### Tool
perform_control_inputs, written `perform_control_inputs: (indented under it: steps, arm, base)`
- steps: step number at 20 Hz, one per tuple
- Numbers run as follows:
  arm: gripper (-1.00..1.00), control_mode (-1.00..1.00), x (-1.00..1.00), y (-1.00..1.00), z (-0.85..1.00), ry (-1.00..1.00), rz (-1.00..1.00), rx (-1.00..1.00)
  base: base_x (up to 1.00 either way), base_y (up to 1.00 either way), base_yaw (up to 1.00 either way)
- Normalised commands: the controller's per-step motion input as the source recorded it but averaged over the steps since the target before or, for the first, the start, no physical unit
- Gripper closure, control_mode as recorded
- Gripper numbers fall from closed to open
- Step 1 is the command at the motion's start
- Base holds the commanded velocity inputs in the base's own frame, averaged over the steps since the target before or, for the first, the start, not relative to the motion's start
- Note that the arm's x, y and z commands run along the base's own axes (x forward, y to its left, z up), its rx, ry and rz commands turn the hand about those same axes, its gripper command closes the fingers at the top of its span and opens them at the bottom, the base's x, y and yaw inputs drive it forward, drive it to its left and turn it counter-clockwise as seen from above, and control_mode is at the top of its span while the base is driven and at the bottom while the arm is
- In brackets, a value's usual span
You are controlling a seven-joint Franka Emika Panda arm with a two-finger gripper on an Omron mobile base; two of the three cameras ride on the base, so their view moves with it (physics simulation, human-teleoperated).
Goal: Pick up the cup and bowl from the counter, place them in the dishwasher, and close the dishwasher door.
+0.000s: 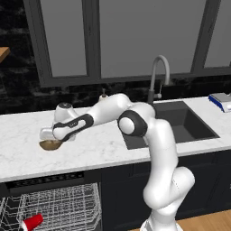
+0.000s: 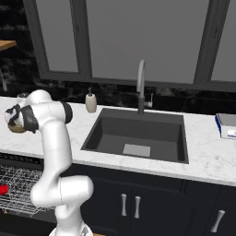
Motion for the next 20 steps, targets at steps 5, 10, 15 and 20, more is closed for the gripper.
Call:
perform_control_inputs:
  steps: [5, 10, 15, 20]
  arm:
    - [1.0, -1.0, -1.0, -0.24, 0.06, -0.08, 0.0, 0.0]
    - [1.0, -1.0, -1.0, -0.49, 0.0, -0.11, 0.0, 0.01]
    - [1.0, -1.0, -1.0, -0.44, 0.08, -0.17, 0.0, 0.05]
    - [1.0, -1.0, -1.0, -0.18, 0.01, -0.03, -0.01, 0.05]
  base:
    - [0.0, 0.0, 0.0]
    - [0.0, 0.0, 0.0]
    - [0.0, 0.0, 0.0]
    - [0.0, 0.0, 0.0]
